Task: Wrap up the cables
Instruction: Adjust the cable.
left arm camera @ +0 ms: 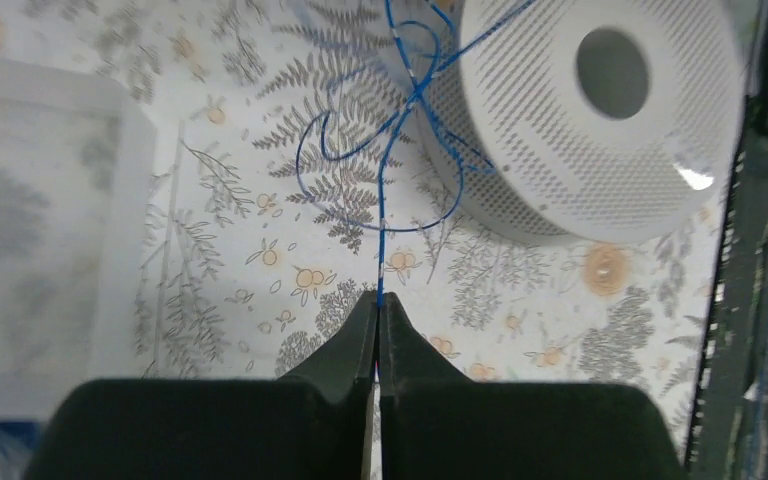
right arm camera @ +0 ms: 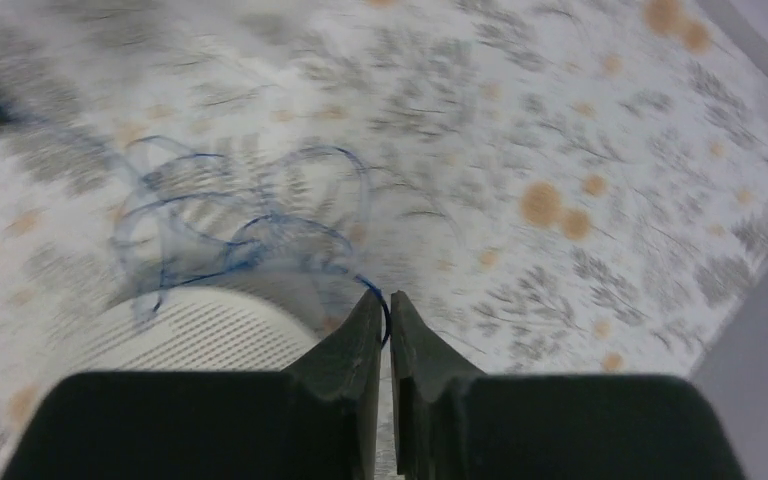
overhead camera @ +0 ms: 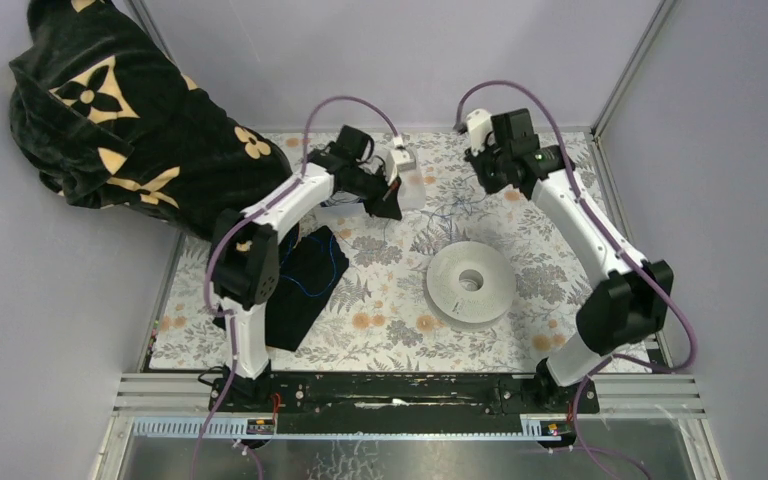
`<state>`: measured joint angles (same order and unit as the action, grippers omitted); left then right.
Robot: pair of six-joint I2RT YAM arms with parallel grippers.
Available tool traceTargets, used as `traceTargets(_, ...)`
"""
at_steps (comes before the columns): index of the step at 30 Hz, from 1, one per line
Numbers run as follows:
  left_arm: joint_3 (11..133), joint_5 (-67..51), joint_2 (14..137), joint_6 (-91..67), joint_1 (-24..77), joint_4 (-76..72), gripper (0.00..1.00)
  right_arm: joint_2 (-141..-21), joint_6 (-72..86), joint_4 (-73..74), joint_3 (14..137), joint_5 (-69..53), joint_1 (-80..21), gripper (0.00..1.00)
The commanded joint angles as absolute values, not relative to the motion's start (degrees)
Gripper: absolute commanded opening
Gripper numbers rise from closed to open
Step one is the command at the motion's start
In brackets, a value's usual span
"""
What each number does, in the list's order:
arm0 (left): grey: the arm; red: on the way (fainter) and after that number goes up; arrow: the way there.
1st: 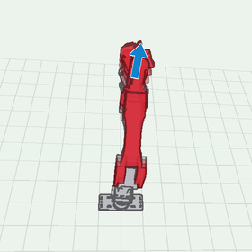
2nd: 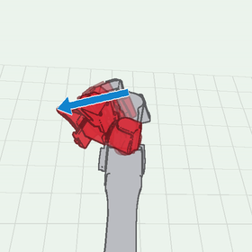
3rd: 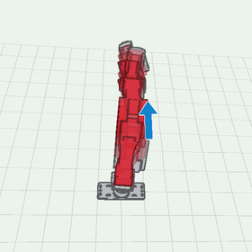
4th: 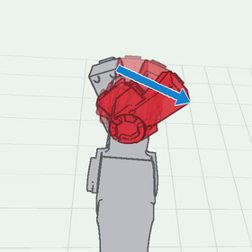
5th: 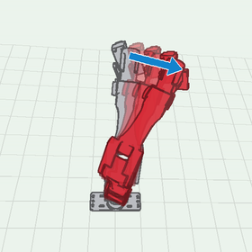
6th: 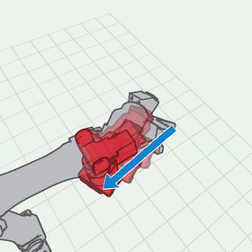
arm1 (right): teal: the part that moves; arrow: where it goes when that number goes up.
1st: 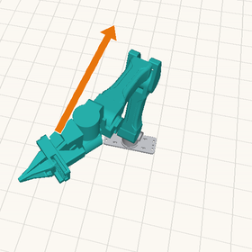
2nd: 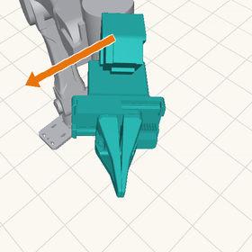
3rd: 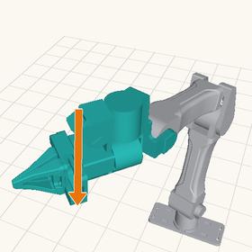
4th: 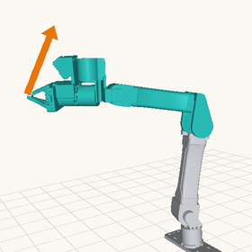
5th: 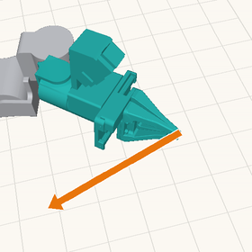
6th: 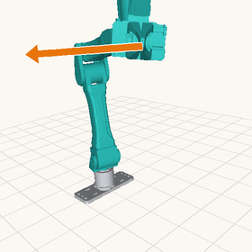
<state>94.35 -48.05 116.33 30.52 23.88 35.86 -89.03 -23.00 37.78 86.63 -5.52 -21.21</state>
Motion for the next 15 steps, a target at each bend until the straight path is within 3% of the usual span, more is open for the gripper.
traceTargets(1, 99.9, -50.8, 105.8, 17.5, 22.8, 36.3, 0.00, -93.4, -18.4, 33.7, 92.6, 9.9, -16.8, 0.28)
traceTargets(5, 99.6, -50.9, 101.4, 0.3, 22.8, 27.2, 0.00, -92.3, -19.5, 32.8, 91.2, 4.9, -16.9, 0.68)
traceTargets(7, 99.9, -49.6, 100.4, -5.2, 22.9, 24.3, 0.00, -90.9, -19.0, 33.0, 89.5, -1.1, -16.9, 0.83)
traceTargets(10, 100.0, -47.9, 99.5, -10.2, 22.8, 21.3, 0.00, -89.3, -18.7, 33.5, 86.9, -9.1, -16.9, 0.89)
traceTargets(15, 101.1, -46.5, 99.2, -15.9, 22.8, 19.9, 0.00, -86.1, -18.3, 32.7, 82.7, -27.2, -16.9, 0.89)
